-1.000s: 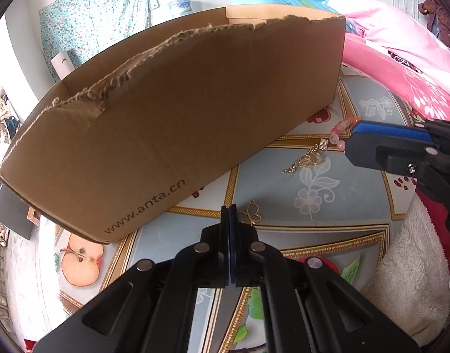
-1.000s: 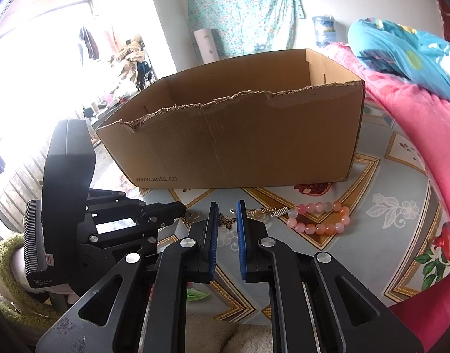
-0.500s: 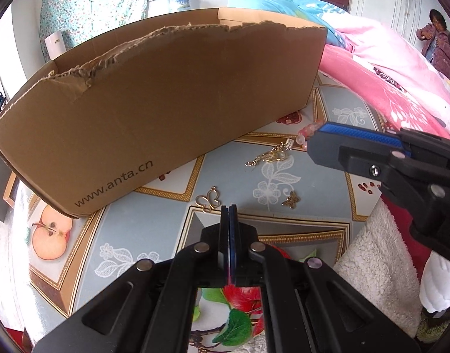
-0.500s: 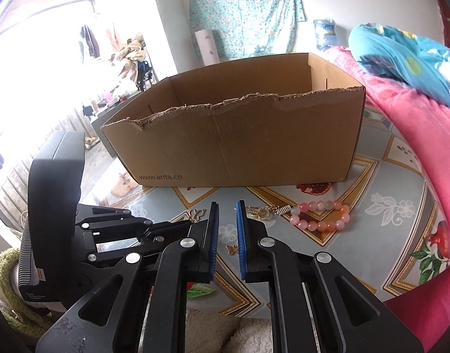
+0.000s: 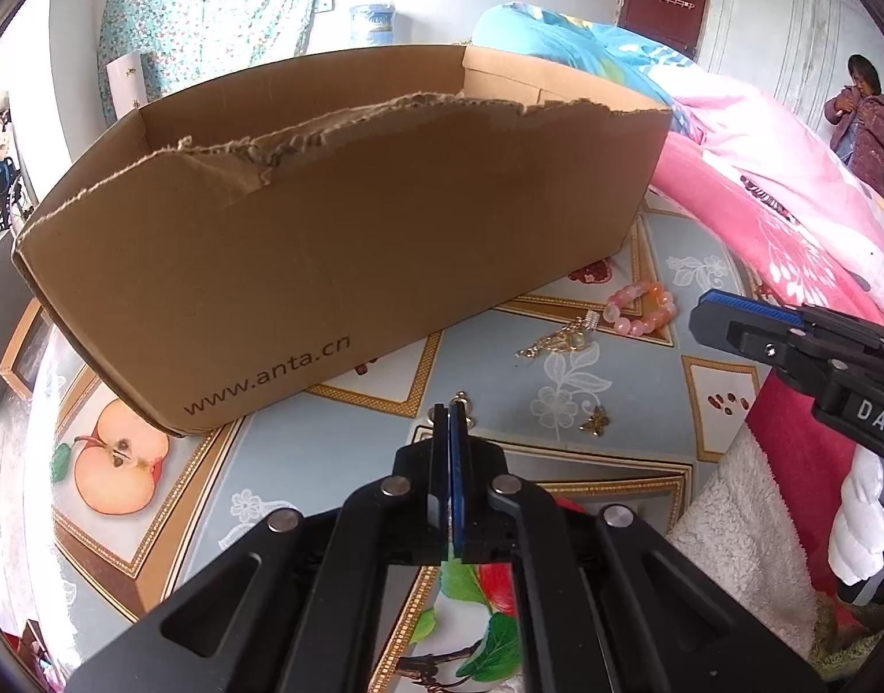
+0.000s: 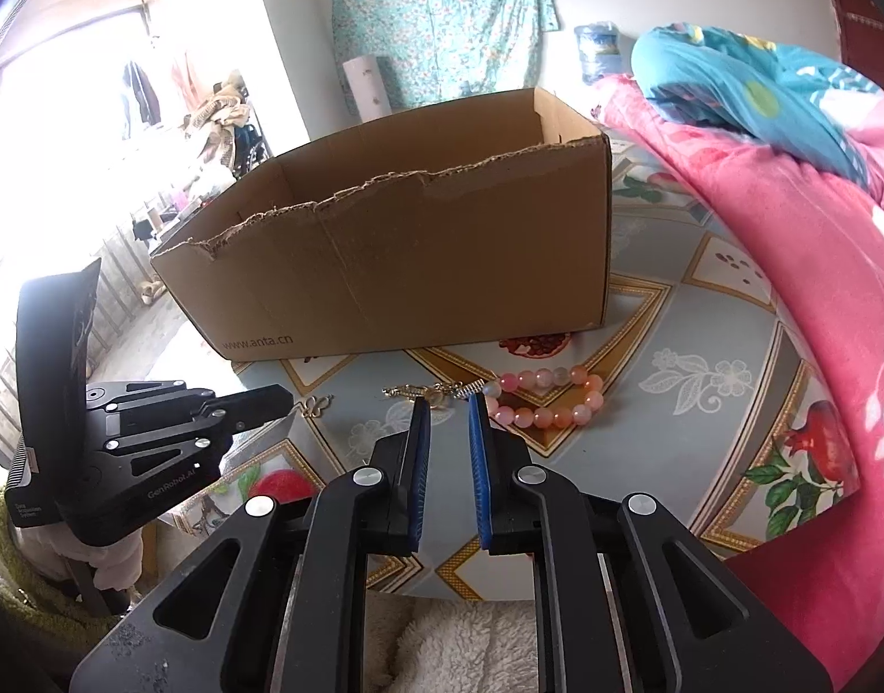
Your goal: Organize jewelry
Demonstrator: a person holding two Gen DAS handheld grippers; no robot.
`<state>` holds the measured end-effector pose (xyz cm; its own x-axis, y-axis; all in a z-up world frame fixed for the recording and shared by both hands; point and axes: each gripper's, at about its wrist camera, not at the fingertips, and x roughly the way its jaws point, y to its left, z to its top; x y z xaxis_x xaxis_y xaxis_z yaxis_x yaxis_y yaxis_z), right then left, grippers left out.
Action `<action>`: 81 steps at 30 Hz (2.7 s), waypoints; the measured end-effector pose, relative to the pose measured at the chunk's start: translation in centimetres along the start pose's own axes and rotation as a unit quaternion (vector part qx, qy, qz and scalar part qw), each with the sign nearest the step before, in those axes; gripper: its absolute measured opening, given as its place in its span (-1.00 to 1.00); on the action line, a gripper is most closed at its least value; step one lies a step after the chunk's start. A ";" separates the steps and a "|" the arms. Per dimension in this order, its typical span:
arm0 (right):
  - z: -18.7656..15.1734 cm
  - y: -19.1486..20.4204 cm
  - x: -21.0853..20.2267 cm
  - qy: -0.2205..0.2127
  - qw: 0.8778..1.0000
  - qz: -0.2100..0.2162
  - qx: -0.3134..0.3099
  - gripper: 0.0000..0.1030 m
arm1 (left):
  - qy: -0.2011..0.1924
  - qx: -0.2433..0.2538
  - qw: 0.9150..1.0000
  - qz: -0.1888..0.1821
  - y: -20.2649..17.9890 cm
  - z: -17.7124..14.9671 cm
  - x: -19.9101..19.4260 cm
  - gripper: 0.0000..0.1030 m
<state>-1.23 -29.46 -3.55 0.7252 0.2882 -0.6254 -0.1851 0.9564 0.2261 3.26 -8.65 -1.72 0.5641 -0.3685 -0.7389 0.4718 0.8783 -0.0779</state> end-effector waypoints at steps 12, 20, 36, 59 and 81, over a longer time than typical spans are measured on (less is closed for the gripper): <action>-0.2 -0.5 -0.3 0.001 1.000 -0.012 0.025 -0.74 | 0.016 0.061 0.997 -0.047 -5.9 0.0 1.7 -0.44; -0.5 -0.1 -0.7 -0.005 1.000 -0.007 0.024 -0.74 | 0.005 0.106 0.994 -0.019 -6.8 0.1 2.5 -0.74; 0.2 1.3 -0.2 -0.005 1.000 0.005 0.006 -0.74 | 0.009 0.117 0.993 0.026 -4.3 -1.6 0.7 -0.89; 1.3 8.7 8.8 0.098 0.961 0.074 -0.247 -0.42 | -0.005 0.009 0.997 0.079 5.5 -2.6 -1.3 -0.89; 3.3 9.0 10.3 0.168 0.945 0.082 -0.267 -0.91 | -0.013 0.001 0.997 0.071 5.9 -2.5 -1.2 -0.88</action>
<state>6.75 -18.01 -5.44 0.4222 0.3489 -0.8367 -0.6501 0.7597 -0.0112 3.64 -2.21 -2.97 0.6437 -0.2477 -0.7241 0.3862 0.9220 0.0279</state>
